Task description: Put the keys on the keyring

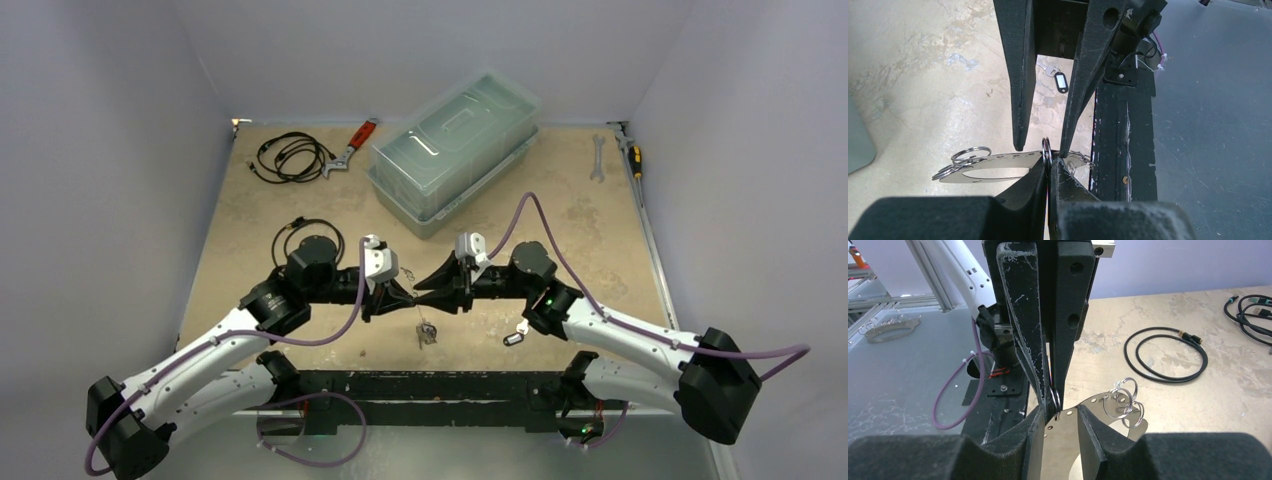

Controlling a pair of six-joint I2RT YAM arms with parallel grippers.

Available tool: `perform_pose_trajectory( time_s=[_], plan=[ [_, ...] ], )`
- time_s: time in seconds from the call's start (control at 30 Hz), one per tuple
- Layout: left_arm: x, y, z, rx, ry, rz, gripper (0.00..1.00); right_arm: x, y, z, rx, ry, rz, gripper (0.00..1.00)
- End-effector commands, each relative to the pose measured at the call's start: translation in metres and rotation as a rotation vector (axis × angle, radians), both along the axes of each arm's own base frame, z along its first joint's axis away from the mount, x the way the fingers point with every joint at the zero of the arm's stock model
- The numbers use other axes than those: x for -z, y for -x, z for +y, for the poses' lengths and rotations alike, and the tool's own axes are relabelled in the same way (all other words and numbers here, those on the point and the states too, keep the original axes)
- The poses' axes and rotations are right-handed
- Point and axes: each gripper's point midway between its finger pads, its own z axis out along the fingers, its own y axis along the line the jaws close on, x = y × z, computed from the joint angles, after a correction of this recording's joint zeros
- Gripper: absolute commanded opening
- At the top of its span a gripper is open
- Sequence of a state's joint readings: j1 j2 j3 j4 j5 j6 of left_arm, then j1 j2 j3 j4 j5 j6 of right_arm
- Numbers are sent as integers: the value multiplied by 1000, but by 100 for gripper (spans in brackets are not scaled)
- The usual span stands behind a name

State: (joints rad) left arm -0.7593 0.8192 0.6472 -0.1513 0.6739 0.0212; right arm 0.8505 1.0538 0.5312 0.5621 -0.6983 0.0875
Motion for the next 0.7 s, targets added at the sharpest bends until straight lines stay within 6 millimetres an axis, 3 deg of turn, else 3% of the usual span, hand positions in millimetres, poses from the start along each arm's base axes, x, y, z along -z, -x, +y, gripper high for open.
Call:
perform_pose_trajectory(
  time_s=[0.0, 0.67],
  plan=[
    [-30, -2, -7, 30, 70, -64, 0, -27, -4, 6, 0, -44, -43, 34],
    [-26, -3, -9, 27, 63, -46, 0, -27, -3, 9, -17, -49, -29, 29]
  ],
)
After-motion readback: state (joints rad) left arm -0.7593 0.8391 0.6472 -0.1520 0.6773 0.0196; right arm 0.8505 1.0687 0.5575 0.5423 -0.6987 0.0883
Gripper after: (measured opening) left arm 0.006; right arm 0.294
